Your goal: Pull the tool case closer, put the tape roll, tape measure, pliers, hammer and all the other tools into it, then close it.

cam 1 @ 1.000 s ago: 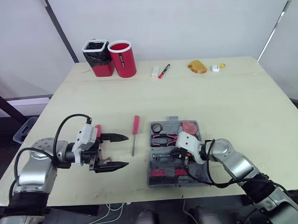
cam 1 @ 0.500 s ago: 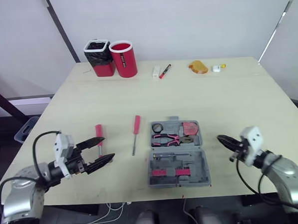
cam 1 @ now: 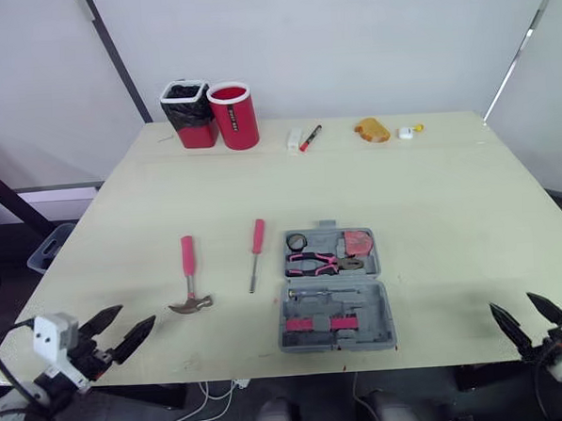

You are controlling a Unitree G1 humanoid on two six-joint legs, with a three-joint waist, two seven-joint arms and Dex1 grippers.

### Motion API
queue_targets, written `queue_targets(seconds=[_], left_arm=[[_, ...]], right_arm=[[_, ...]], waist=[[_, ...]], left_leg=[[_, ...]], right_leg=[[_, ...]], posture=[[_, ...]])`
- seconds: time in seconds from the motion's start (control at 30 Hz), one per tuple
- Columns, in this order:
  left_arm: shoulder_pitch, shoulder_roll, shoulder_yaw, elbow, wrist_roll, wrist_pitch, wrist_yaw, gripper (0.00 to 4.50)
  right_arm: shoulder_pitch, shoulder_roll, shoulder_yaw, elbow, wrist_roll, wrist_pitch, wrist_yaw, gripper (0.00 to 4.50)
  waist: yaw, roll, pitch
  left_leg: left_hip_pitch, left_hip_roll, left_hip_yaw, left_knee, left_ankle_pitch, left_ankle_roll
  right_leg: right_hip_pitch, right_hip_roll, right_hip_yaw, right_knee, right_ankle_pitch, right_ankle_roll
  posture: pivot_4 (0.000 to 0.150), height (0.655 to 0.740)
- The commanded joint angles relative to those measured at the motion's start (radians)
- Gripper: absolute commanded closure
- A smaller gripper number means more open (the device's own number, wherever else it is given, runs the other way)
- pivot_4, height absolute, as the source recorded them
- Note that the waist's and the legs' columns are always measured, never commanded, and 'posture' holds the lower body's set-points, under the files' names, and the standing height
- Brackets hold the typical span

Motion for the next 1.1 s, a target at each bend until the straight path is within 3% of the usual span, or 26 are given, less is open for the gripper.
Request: queue_targets(seconds=[0.03,0.23,0.5,0.97,1.1], left_arm=[[0.016,0.002,0.043,0.028,-0.004,-0.036,0.01,0.0],[0.023,-0.002,0.022,0.018,0.009,-0.06,0.003,0.0],[0.019,-0.067,-0.04,-0.228,0.039,-0.032,0.128,0.0],[0.011,-0.25,-0.178,-0.439,0.163,-0.026,0.413,0.0],[0.02,-0.329,-0.187,-0.512,0.217,0.064,0.608,0.0]], right_arm=[[0.043,0.0,-0.055,0.036,0.029,-0.06,0.023,0.04],[0.042,-0.018,-0.058,0.008,0.058,-0.066,0.027,0.04],[0.054,-0.083,0.033,-0.268,0.123,0.06,0.062,0.04],[-0.095,-0.177,0.228,-0.462,0.169,0.186,0.123,0.04],[-0.163,-0.199,0.282,-0.477,0.155,0.202,0.133,0.04]], waist=[[0.0,-0.001,-0.001],[-0.001,0.0,-0.002],[0.001,-0.001,-0.005],[0.002,-0.001,-0.006],[0.001,-0.001,-0.006]], left_leg=[[0.0,0.0,0.0,0.0,0.0,0.0],[0.001,0.002,0.0,0.0,0.0,0.0],[0.001,0.002,-0.001,0.0,0.0,0.0],[0.0,-0.002,-0.001,0.0,0.0,0.0],[0.0,-0.003,-0.002,0.001,0.0,0.0]], right_leg=[[0.0,0.0,0.0,0.0,0.0,0.0],[0.0,-0.001,0.001,0.0,0.0,0.0],[0.0,-0.001,0.002,0.0,0.0,0.0],[0.0,0.0,0.002,0.0,0.0,0.0],[0.0,0.0,0.003,0.0,0.002,0.004]], posture=[[0.15,0.74],[0.15,0.74],[0.15,0.74],[0.15,0.74],[0.15,0.74]])
